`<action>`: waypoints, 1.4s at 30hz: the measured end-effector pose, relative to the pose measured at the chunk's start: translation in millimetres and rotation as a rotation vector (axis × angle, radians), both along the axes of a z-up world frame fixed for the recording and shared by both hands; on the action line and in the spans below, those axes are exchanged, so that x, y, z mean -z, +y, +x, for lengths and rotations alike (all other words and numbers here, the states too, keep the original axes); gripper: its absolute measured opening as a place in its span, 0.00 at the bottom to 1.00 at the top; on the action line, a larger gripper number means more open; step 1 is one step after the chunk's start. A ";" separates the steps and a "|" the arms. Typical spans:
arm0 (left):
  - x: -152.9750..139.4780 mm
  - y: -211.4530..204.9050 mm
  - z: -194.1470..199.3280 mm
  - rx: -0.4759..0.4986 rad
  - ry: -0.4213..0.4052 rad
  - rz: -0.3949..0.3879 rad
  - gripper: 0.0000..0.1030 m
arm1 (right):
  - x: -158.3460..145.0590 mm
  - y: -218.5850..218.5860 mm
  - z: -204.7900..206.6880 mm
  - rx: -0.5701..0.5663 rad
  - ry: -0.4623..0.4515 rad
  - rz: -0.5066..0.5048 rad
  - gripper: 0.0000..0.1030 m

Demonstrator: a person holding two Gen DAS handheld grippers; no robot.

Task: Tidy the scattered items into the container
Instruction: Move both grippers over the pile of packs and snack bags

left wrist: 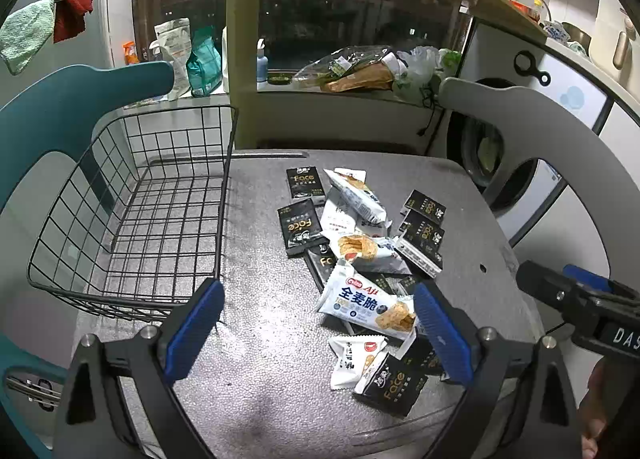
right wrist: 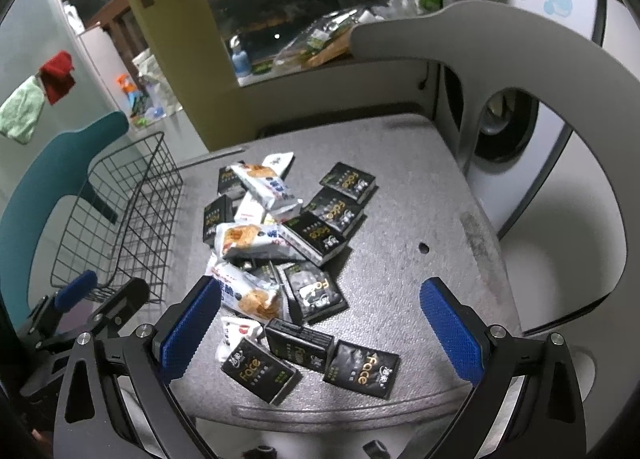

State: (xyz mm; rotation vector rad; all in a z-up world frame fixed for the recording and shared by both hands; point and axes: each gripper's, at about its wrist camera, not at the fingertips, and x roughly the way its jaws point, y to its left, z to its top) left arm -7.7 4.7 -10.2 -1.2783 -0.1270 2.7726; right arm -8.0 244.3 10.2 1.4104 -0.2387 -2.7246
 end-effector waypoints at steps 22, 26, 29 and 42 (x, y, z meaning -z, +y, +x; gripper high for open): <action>31.4 11.9 5.0 0.043 -0.100 -0.014 0.93 | 27.8 -2.2 6.2 0.031 -0.079 0.015 0.98; 52.7 12.3 15.2 0.043 -0.151 -0.040 0.92 | 54.4 -4.2 14.1 0.034 -0.141 0.001 0.98; 65.1 12.0 20.6 0.048 -0.177 -0.028 0.93 | 70.5 -7.0 17.0 0.023 -0.172 0.008 0.98; 66.3 -21.2 20.2 -0.026 -0.183 -0.025 0.93 | 85.2 -73.5 -27.9 -0.221 -0.138 0.103 0.85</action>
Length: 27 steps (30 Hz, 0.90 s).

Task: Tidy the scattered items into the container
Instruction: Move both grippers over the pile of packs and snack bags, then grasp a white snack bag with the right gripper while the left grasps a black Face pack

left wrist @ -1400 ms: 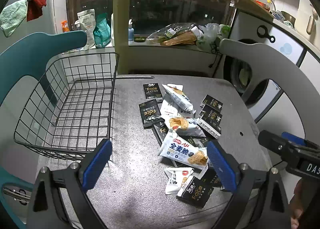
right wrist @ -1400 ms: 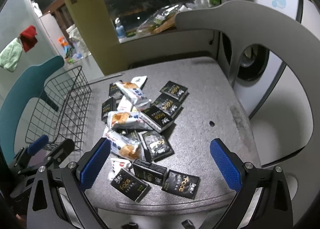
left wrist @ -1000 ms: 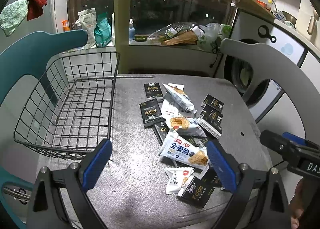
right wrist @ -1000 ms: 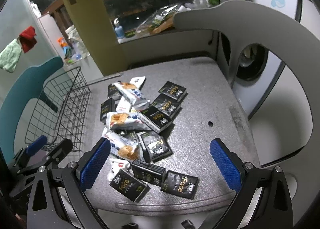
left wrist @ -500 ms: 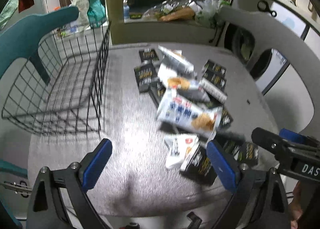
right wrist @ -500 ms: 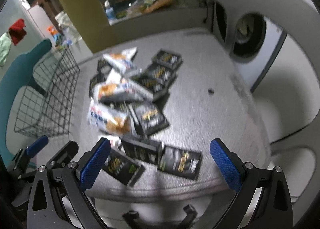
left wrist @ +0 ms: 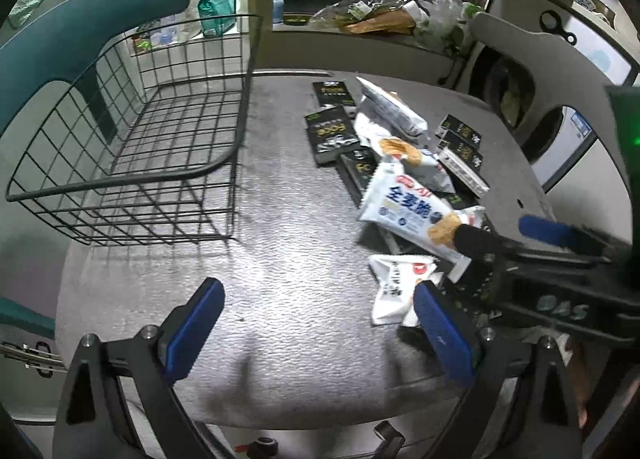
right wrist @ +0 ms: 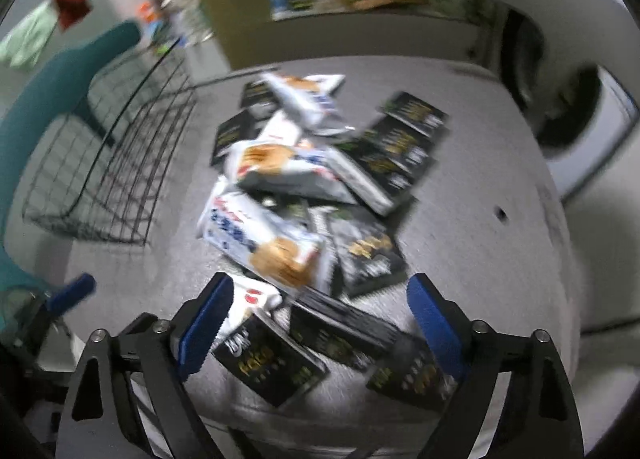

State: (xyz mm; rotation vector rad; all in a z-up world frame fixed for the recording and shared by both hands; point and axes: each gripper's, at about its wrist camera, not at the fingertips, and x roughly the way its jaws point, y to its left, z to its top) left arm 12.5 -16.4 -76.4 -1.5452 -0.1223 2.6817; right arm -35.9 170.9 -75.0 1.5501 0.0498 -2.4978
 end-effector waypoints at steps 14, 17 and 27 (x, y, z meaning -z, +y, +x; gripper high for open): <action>5.6 -11.3 -3.5 -0.008 -0.017 0.016 0.93 | 25.5 -43.1 -29.6 -0.139 -0.014 0.149 0.52; 4.5 -5.0 -2.7 0.004 -0.020 0.023 0.92 | 23.6 -38.4 -29.4 -0.133 -0.015 0.127 0.48; 9.6 43.4 7.3 0.103 -0.092 0.112 0.92 | 2.8 4.5 -25.2 0.029 0.013 0.050 0.33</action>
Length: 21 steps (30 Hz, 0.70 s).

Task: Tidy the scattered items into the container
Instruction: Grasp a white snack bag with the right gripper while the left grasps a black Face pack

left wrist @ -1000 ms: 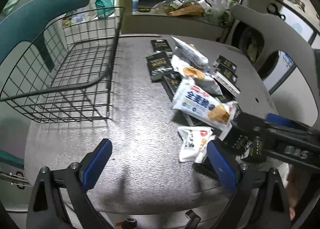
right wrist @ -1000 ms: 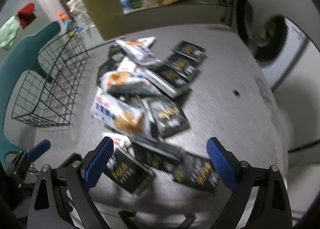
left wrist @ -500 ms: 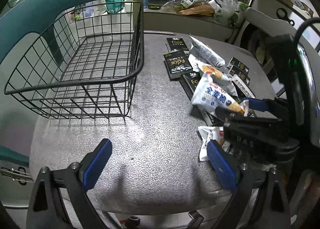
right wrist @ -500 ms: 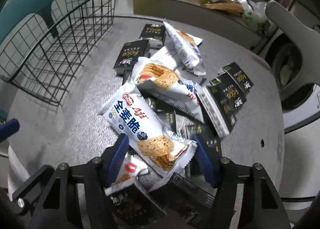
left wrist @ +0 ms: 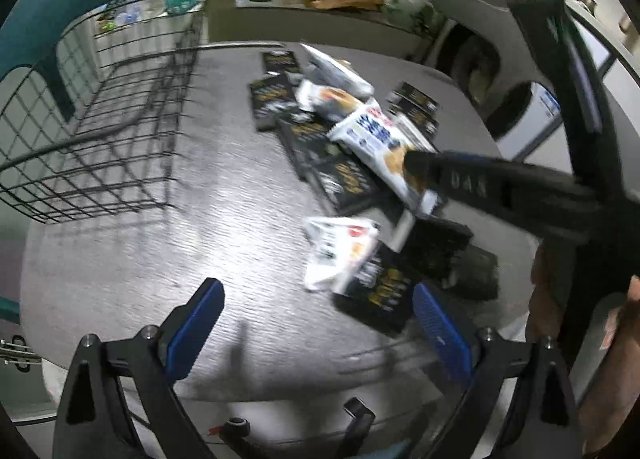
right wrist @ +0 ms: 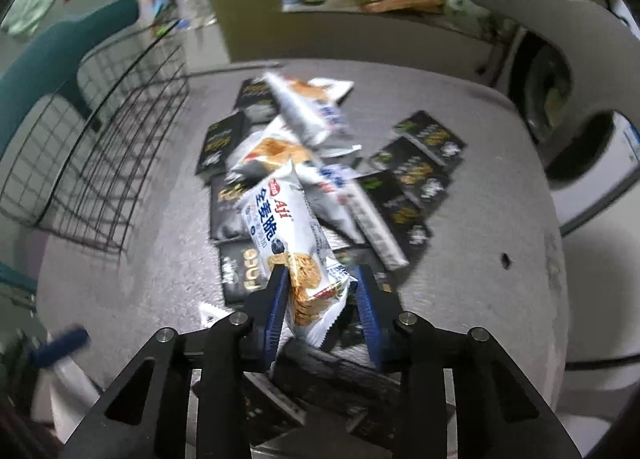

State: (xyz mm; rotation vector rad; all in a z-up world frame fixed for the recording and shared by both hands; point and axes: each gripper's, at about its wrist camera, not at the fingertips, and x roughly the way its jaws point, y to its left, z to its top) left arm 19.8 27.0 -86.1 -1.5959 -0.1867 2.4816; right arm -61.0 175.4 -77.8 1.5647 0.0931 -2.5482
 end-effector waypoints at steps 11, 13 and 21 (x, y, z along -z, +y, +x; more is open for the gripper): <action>31.3 37.5 -7.6 0.056 -0.033 -0.015 0.92 | 2.7 41.8 11.9 0.147 -0.018 -0.065 0.32; 36.7 41.9 -10.8 0.058 -0.034 -0.016 0.92 | 0.9 43.2 11.7 0.148 -0.016 -0.071 0.32; 50.8 51.4 -19.6 0.084 -0.033 -0.037 0.70 | -2.5 42.5 12.2 0.142 -0.007 -0.081 0.32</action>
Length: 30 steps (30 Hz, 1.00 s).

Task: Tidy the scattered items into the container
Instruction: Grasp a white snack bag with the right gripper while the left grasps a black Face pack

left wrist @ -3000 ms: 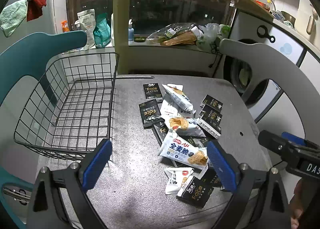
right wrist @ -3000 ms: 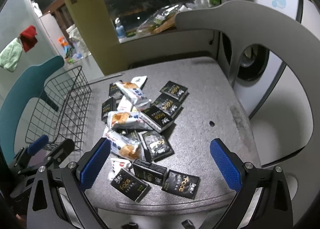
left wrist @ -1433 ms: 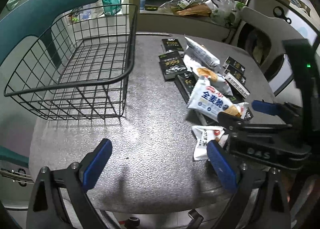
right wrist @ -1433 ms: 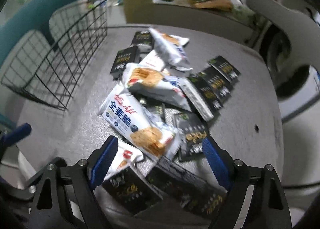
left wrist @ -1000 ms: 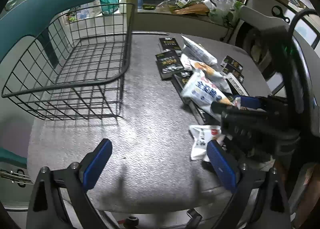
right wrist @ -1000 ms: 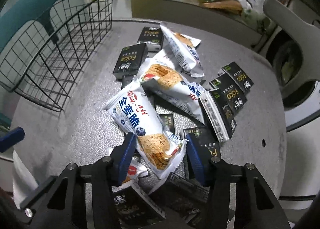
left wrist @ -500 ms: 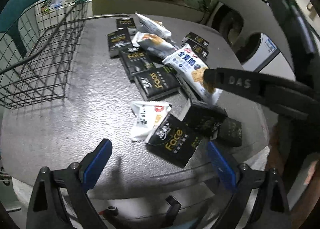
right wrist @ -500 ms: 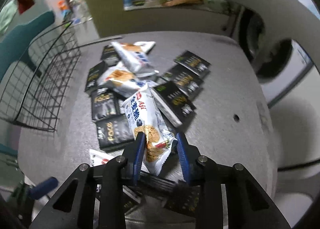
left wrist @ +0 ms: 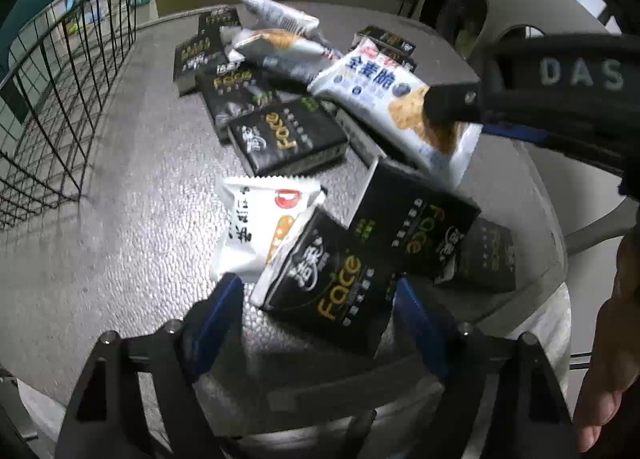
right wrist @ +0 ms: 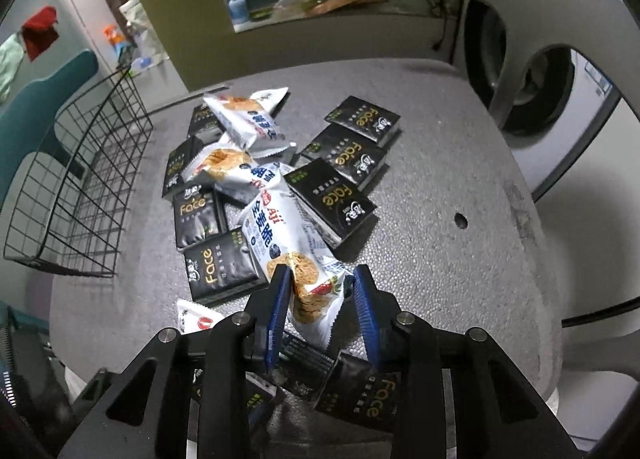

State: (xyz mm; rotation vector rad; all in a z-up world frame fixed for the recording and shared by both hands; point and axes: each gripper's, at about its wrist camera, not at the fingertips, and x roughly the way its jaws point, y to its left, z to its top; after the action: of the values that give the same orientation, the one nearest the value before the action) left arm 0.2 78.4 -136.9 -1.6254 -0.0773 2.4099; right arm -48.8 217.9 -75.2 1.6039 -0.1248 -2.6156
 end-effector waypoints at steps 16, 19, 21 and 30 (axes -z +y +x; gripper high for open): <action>-13.0 -23.1 -1.1 0.031 0.023 -0.028 0.63 | 4.0 1.8 -0.5 0.005 -0.003 -0.031 0.32; -6.8 -15.5 -5.3 0.057 0.029 -0.071 0.69 | 3.7 1.9 -0.5 0.006 -0.005 -0.034 0.32; -2.1 -12.1 -4.2 0.070 0.017 -0.077 0.70 | 3.3 2.0 -0.4 0.009 -0.004 -0.034 0.32; 1.5 -3.3 -10.8 0.074 0.032 -0.111 0.66 | 5.0 5.1 0.3 0.011 -0.001 -0.038 0.32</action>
State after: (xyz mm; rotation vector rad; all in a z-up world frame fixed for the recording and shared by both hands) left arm -10.6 75.1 -138.4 -1.6054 0.1214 2.4222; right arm -48.5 223.0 -80.2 1.5976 -0.1826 -2.6044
